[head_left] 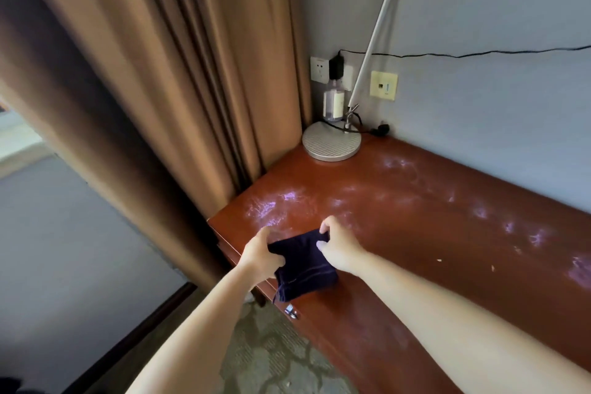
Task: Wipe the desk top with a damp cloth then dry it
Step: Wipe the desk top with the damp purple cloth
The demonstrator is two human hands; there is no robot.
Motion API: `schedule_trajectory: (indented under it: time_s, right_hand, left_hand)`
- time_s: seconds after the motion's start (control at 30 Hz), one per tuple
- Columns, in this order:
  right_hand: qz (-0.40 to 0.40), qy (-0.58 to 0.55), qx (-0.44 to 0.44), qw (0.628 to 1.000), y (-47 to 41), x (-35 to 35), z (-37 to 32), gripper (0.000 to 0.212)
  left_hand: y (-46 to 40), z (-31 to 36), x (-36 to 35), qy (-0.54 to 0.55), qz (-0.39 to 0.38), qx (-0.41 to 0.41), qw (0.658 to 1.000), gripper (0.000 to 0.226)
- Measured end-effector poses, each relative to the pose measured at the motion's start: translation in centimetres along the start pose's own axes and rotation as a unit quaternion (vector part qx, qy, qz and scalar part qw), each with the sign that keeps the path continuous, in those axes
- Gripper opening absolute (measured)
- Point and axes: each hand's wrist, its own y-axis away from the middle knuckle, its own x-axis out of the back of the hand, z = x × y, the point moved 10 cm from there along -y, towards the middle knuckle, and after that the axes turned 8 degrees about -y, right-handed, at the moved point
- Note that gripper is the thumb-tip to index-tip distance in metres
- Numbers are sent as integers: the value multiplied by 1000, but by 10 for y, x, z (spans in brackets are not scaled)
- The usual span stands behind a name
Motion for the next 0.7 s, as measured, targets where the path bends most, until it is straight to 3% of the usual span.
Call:
schedule_trajectory:
  time_s: [0.17, 0.37, 0.57, 0.7]
  right_hand:
    - [-12, 62, 39, 997, -43, -39, -28, 9]
    - [-52, 102, 87, 990, -100, -102, -78, 24]
    - [-30, 188, 135, 972, -154, -134, -105, 34]
    - [-43, 269, 140, 952, -171, -153, -98, 43]
  left_hand:
    - [-32, -26, 46, -15, 86, 2, 996, 57]
    - [-80, -67, 106, -43, 148, 4, 988, 39]
    - [-137, -85, 130, -92, 111, -15, 989, 23]
    - [-160, -94, 125, -160, 76, -9, 984, 25]
